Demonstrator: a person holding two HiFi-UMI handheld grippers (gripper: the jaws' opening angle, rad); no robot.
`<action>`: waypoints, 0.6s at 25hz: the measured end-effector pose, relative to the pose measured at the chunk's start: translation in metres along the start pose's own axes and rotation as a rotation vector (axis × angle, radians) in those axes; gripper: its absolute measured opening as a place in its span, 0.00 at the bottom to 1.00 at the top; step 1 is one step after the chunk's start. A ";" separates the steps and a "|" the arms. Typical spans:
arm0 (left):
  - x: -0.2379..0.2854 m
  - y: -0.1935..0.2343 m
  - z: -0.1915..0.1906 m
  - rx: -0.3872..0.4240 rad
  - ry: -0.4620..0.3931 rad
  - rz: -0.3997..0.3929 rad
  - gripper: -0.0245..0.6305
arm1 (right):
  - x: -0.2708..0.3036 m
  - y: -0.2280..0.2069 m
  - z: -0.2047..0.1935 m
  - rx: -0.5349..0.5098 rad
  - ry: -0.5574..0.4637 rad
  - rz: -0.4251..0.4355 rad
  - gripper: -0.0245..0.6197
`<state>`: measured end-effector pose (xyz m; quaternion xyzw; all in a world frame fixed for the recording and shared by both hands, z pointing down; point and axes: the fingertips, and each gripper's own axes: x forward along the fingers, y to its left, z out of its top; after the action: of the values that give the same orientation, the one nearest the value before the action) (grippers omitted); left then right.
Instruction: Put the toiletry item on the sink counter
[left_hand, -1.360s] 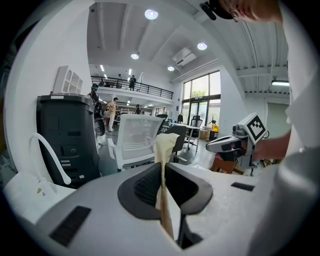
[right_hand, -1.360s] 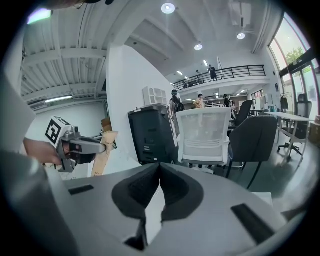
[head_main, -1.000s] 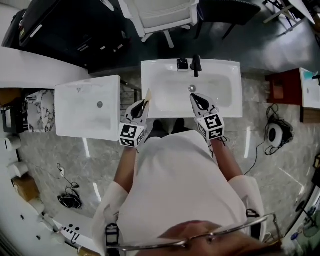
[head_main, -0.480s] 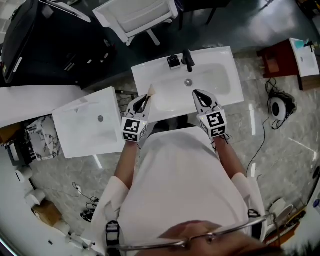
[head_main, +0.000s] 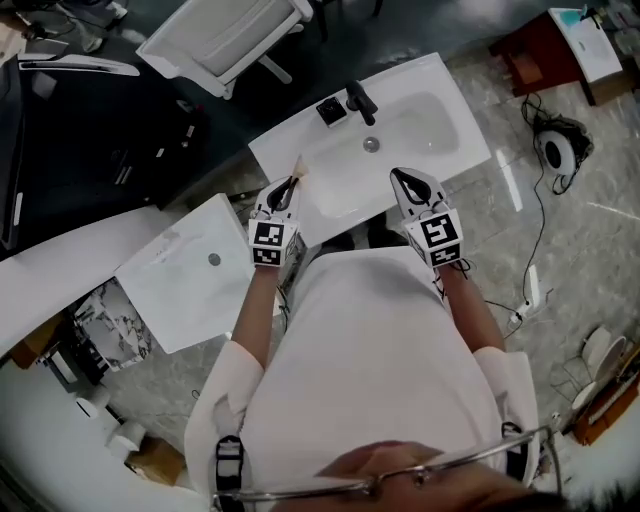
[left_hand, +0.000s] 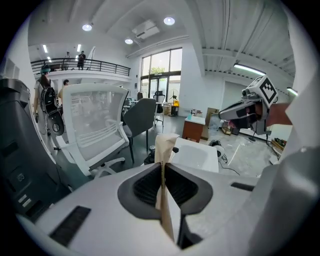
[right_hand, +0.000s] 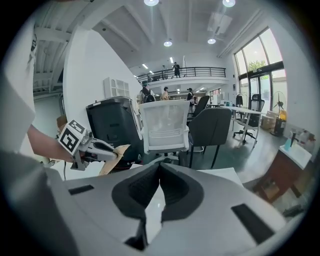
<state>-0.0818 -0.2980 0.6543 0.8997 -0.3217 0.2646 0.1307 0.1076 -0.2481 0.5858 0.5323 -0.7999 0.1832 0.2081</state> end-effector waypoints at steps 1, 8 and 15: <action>0.006 0.003 -0.003 0.013 0.014 -0.007 0.08 | -0.001 -0.002 -0.002 0.014 0.004 -0.014 0.05; 0.051 0.020 -0.024 0.084 0.091 -0.056 0.08 | -0.001 -0.007 -0.020 0.087 0.032 -0.056 0.05; 0.088 0.038 -0.046 0.149 0.165 -0.079 0.08 | 0.006 -0.003 -0.034 0.145 0.057 -0.072 0.05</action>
<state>-0.0671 -0.3525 0.7443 0.8939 -0.2537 0.3557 0.1001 0.1127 -0.2364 0.6178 0.5691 -0.7585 0.2479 0.1982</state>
